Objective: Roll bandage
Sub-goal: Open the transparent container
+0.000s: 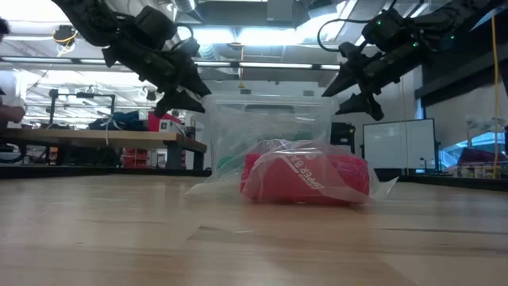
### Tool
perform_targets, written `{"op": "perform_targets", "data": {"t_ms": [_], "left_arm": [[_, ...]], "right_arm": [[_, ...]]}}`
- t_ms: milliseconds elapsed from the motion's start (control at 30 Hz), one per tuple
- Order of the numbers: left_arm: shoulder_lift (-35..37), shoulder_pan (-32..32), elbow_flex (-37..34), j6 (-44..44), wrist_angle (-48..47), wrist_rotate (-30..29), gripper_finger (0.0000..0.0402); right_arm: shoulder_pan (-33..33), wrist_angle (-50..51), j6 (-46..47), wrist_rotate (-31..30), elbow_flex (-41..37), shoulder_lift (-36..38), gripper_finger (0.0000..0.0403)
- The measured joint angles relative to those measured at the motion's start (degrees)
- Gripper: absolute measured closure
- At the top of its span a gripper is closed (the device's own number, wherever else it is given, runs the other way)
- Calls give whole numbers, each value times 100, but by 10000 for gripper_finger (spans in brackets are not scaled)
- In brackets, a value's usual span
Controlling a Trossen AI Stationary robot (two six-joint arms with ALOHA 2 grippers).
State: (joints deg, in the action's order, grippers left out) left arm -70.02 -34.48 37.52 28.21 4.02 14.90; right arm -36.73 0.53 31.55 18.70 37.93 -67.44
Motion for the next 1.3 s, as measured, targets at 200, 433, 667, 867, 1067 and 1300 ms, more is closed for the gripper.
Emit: {"op": "perform_targets", "data": {"t_ms": [200,433,667,867,1067,1300], "left_arm": [[0,0,0,9,-3,2,243],[0,0,2,15,-41,0,243],[41,2,1,0,-57,7,243],[333,2,2,-28,0,85,243],[361,14,2,-37,-12,109,243],[361,176,2,-146,6,105,243]], "right_arm": [[0,7,-28,-114,0,-50,180],[-1,-356,-11,490,-1,-367,180],[-9,-441,105,540,0,-218,180],[0,-276,140,643,49,-60,180],[0,-74,136,643,191,23,180],[0,-68,119,634,224,22,180]]}}
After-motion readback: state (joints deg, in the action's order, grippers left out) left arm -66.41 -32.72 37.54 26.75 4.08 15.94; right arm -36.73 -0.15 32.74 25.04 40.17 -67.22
